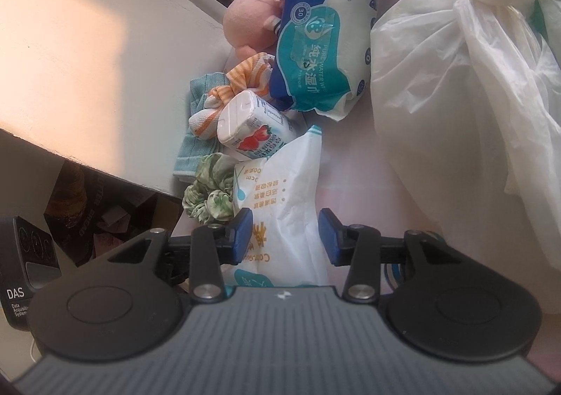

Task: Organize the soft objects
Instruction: 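Lift the white packet with the right gripper and carry it toward the cardboard box, then lower the white packet into the cardboard box and open the right gripper, then grasp the white-and-blue medicine box with the right gripper, then carry the medicine box into the cardboard box and open the right gripper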

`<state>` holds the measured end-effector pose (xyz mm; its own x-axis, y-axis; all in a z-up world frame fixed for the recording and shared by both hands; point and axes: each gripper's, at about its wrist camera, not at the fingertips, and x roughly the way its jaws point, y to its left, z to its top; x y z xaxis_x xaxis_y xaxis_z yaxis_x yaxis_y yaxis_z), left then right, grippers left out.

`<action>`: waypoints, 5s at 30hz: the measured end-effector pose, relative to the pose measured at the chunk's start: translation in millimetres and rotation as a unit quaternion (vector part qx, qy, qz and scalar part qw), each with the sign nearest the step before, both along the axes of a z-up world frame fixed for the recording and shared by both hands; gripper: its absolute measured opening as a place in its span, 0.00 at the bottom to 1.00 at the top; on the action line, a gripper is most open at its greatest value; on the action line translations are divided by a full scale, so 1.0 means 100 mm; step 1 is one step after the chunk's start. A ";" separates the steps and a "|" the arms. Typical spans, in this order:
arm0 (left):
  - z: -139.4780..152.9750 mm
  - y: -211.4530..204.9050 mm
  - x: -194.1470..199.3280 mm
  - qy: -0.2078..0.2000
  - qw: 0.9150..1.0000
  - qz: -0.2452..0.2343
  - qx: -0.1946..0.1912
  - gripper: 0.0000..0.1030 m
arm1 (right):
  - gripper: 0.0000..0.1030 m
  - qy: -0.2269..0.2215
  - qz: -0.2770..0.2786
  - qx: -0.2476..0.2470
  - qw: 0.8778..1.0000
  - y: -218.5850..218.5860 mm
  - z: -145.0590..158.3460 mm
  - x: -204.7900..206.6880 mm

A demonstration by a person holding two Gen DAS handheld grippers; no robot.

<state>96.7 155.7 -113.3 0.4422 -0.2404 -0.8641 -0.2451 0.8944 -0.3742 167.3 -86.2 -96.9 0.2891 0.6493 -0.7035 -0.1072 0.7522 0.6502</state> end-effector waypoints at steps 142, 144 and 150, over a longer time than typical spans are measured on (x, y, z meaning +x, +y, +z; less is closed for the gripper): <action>0.73 -1.27 2.51 -0.039 0.997 -0.063 0.027 0.35 | 0.54 0.159 -0.050 0.131 0.977 -1.20 -0.10 2.82; 0.87 -1.30 2.46 -0.049 0.996 -0.064 0.028 0.35 | 0.54 0.150 -0.049 0.136 0.978 -1.24 0.03 2.77; 1.34 -1.57 2.24 -0.086 0.992 -0.084 0.035 0.35 | 0.54 0.113 -0.054 0.156 0.980 -1.57 0.54 2.53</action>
<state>320.3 -1.0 20.3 0.5440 -0.2655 -0.7960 -0.0286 0.9422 -0.3338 419.9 -243.2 -43.1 0.2278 0.8177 -0.5286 0.1342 0.5113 0.8488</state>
